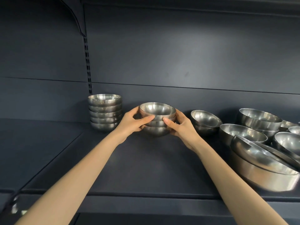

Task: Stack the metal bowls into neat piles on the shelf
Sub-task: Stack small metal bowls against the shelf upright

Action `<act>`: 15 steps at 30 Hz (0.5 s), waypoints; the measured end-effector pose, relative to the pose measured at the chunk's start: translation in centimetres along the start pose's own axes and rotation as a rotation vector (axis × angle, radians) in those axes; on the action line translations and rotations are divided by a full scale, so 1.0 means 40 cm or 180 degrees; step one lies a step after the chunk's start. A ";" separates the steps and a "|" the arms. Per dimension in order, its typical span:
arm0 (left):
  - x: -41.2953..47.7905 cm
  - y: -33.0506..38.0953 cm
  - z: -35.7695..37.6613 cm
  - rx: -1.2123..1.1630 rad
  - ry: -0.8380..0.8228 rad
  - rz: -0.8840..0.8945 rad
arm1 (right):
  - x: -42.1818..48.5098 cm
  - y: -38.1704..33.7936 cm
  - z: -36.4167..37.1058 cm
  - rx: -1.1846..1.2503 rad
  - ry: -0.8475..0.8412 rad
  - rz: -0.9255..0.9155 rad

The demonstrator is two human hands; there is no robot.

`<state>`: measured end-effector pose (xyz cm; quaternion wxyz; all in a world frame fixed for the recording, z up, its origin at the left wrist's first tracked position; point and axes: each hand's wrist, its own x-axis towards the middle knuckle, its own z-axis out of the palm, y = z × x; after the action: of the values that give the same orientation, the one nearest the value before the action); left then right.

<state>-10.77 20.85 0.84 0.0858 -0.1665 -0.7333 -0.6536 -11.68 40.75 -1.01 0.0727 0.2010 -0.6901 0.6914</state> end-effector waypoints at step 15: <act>0.019 0.204 -0.275 0.0264 0.0528 0.0934 | 0.143 -0.180 0.283 0.0102 0.0315 -0.0724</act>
<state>-9.57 10.84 10.12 0.2473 -0.2136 -0.7179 -0.6146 -12.14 28.86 7.46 0.1814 0.2448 -0.6473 0.6987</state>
